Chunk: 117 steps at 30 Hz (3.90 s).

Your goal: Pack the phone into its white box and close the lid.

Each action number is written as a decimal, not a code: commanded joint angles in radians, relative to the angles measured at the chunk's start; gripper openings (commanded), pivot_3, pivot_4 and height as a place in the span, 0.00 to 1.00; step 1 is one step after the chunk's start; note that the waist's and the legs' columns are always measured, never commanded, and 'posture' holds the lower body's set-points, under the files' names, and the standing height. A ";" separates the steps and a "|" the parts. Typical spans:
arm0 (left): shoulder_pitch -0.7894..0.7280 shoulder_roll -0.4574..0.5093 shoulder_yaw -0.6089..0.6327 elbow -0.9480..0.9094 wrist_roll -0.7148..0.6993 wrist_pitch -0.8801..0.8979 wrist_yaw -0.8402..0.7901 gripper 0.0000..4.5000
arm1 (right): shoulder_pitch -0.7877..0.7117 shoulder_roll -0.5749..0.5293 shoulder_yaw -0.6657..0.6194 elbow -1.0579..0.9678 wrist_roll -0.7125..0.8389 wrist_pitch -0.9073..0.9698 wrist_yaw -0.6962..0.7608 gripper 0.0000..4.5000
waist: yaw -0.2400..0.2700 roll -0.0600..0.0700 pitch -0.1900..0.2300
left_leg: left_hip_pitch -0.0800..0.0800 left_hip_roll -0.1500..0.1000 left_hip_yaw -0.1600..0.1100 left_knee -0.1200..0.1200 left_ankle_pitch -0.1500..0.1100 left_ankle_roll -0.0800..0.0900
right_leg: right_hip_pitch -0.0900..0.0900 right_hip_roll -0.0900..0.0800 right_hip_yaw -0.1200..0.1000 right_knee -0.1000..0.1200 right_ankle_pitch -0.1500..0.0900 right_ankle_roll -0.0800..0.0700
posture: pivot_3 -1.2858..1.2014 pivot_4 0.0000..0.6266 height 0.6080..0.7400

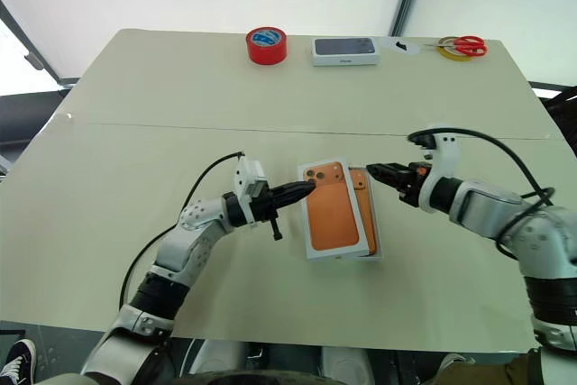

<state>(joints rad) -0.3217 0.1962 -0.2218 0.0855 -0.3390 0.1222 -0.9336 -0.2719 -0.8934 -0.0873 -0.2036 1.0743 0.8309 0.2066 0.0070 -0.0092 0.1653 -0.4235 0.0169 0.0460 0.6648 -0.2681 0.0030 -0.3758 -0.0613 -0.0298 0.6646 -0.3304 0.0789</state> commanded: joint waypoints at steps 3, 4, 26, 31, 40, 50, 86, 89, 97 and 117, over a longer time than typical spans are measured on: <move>0.059 0.118 -0.040 -0.098 0.020 0.076 -0.070 0.00 | 0.064 0.001 0.087 -0.076 -0.352 -0.244 0.158 0.01 | 0.007 0.000 0.000 | -0.001 0.000 0.000 0.000 0.000 0.000 | -0.001 -0.001 0.000 0.000 0.000 0.000 | 0.52 0.24 1.00; 0.062 0.125 -0.046 -0.089 0.033 0.073 -0.068 0.00 | 0.069 0.017 0.081 -0.070 -0.359 -0.243 0.169 0.01 | 0.008 0.000 0.000 | -0.001 -0.001 0.000 0.000 0.000 0.000 | 0.000 -0.001 0.000 0.000 0.000 0.000 | 0.52 0.24 1.00; -0.102 -0.094 -0.086 0.103 0.095 0.078 0.013 0.00 | 0.161 0.065 -0.001 -0.061 -0.612 -0.288 0.361 0.01 | 0.007 0.000 0.000 | 0.000 -0.001 -0.001 0.003 0.000 0.000 | 0.002 -0.002 0.000 0.000 0.001 0.002 | 0.52 0.24 1.00; -0.098 -0.118 -0.063 0.092 0.071 0.072 0.026 0.00 | 0.180 0.070 -0.001 -0.043 -0.673 -0.317 0.376 0.01 | 0.006 0.000 0.000 | 0.000 -0.001 -0.001 0.002 0.000 0.000 | 0.002 -0.002 0.000 0.000 0.001 0.002 | 0.52 0.24 1.00; -0.108 -0.112 -0.049 0.112 0.078 0.076 0.035 0.00 | 0.137 0.093 -0.059 -0.040 -0.694 -0.344 0.397 0.01 | 0.006 0.000 0.000 | 0.000 -0.001 0.000 0.003 0.000 0.000 | 0.002 -0.002 0.000 0.000 0.001 0.002 | 0.52 0.24 1.00; -0.107 -0.122 -0.019 0.082 0.056 0.050 0.045 0.00 | 0.168 0.157 -0.057 -0.179 -0.574 -0.321 0.508 0.01 | 0.007 0.000 0.000 | 0.001 -0.001 -0.001 0.003 0.000 0.000 | 0.003 -0.002 0.000 0.000 0.001 0.002 | 0.52 0.24 1.00; -0.161 -0.100 -0.145 0.172 0.186 0.039 0.015 0.00 | 0.270 0.065 -0.101 -0.134 -0.688 -0.367 0.654 0.01 | 0.007 0.002 -0.001 | 0.014 -0.002 -0.001 0.001 -0.002 0.002 | 0.018 -0.003 -0.001 -0.004 0.001 0.002 | 0.52 0.24 1.00; -0.175 -0.107 -0.126 0.145 0.165 0.058 0.014 0.00 | 0.283 0.058 -0.081 -0.144 -0.719 -0.380 0.652 0.01 | 0.007 0.002 -0.001 | 0.014 -0.002 -0.001 0.001 -0.002 0.002 | 0.017 -0.003 -0.001 -0.004 0.001 0.002 | 0.52 0.24 1.00; -0.171 -0.096 -0.128 0.119 0.180 0.056 0.012 0.00 | 0.290 0.044 -0.066 -0.098 -0.793 -0.445 0.665 0.01 | 0.006 0.002 -0.001 | 0.014 -0.002 -0.001 0.001 -0.001 0.002 | 0.017 -0.003 -0.001 -0.004 0.001 0.002 | 0.52 0.24 1.00; -0.194 -0.067 -0.071 0.138 0.178 0.023 0.044 0.00 | 0.207 0.036 -0.056 -0.009 -0.877 -0.551 0.687 0.01 | 0.005 0.002 -0.001 | 0.014 -0.002 -0.001 0.001 -0.001 0.002 | 0.017 -0.003 -0.001 -0.004 0.001 0.002 | 0.52 0.24 1.00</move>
<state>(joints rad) -0.4965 0.1405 -0.3208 0.2357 -0.1417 0.1655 -0.8985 -0.0461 -0.8501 -0.1213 -0.2123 0.1909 0.3103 0.8924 0.0120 -0.0076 0.1642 -0.4094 0.0152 0.0451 0.6654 -0.2694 0.0048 -0.3590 -0.0641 -0.0304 0.6603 -0.3295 0.0808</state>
